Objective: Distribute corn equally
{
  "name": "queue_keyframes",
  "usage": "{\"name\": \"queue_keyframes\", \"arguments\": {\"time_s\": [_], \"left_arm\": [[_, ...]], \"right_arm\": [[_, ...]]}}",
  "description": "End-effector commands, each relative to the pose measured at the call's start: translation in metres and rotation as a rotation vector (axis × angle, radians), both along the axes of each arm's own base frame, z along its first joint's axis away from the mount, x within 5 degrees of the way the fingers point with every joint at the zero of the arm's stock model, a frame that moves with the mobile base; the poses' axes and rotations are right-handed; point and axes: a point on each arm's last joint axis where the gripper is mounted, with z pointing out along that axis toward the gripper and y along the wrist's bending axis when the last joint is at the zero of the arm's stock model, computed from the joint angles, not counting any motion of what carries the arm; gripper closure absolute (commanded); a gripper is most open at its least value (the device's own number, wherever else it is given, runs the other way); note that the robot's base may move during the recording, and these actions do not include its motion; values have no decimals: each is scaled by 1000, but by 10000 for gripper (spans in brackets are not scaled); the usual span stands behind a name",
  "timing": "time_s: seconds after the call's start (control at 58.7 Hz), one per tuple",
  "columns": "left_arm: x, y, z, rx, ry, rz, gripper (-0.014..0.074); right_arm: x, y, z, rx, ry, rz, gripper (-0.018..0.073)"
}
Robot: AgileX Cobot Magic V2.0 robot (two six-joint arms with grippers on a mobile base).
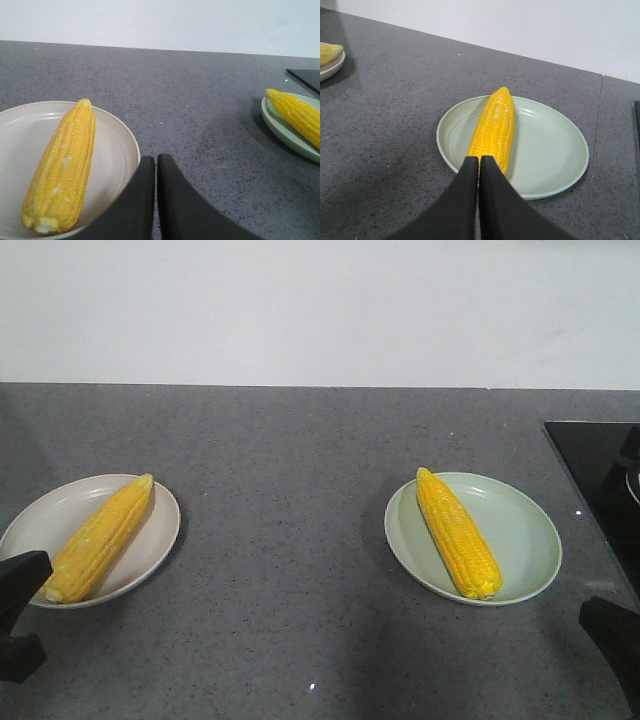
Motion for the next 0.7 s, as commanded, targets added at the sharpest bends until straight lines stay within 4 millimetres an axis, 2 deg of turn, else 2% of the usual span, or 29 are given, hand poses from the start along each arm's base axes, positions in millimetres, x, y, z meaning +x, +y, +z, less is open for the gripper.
{"name": "queue_keyframes", "arguments": {"time_s": [0.0,0.17,0.511,0.682], "left_arm": [[2,2,10,-9,-45,29,603],[-11,11,2,59,-130,67,603],[-49,41,-57,43,-271,300,603],[-58,49,-51,135,-379,383,603]], "right_arm": [[3,-2,11,17,-46,-35,563],[3,-3,11,17,-47,-35,563],[2,-2,11,18,-43,-30,563],[2,-2,11,18,-41,-26,563]]}}
